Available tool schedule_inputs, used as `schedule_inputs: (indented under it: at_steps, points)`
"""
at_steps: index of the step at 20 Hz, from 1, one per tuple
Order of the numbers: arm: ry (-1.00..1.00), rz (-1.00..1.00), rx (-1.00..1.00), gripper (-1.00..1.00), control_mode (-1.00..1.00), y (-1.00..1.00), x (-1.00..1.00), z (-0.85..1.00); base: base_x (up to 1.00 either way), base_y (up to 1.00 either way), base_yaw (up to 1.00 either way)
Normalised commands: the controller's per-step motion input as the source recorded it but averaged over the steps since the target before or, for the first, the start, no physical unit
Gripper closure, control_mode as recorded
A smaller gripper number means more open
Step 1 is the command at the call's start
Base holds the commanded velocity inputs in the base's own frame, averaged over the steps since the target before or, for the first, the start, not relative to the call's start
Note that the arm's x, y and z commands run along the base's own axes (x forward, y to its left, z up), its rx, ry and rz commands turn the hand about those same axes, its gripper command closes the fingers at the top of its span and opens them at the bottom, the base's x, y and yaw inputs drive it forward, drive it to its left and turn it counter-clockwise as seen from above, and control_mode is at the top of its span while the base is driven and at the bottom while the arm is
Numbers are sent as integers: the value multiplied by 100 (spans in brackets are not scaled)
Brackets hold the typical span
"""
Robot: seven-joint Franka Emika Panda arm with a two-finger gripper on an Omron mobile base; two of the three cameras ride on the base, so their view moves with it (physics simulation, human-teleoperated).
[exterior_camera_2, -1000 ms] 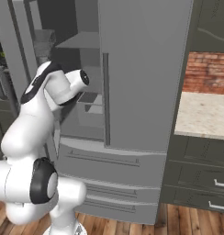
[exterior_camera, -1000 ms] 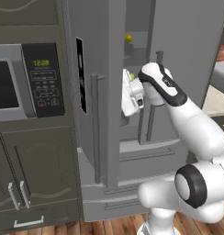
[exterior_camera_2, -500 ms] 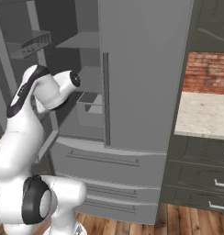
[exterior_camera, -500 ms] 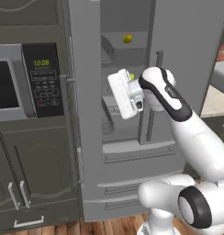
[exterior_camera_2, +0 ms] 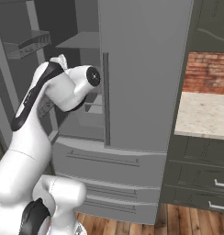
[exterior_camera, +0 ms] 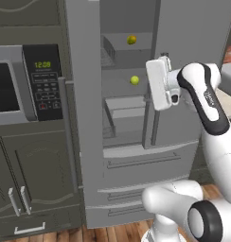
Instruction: Retrieve the mango and pear from the fridge and place them into the bowl on the dining table.
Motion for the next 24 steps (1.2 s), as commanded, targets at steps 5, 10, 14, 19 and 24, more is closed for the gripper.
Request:
schedule_inputs:
  at_steps: [5,10,14,19,24]
  points:
    - [-3,-24,-14,-100,-100,-90,-16,10,0,0,0]
    - [-14,-23,-59,-100,-100,-49,-7,0,0,0,0]
    - [-36,-8,-90,-100,-100,-25,-2,0,0,0,0]
    - [-13,9,-64,-100,-100,-67,0,0,0,0,0]
    - [12,26,-16,-100,-100,-91,0,0,0,0,0]
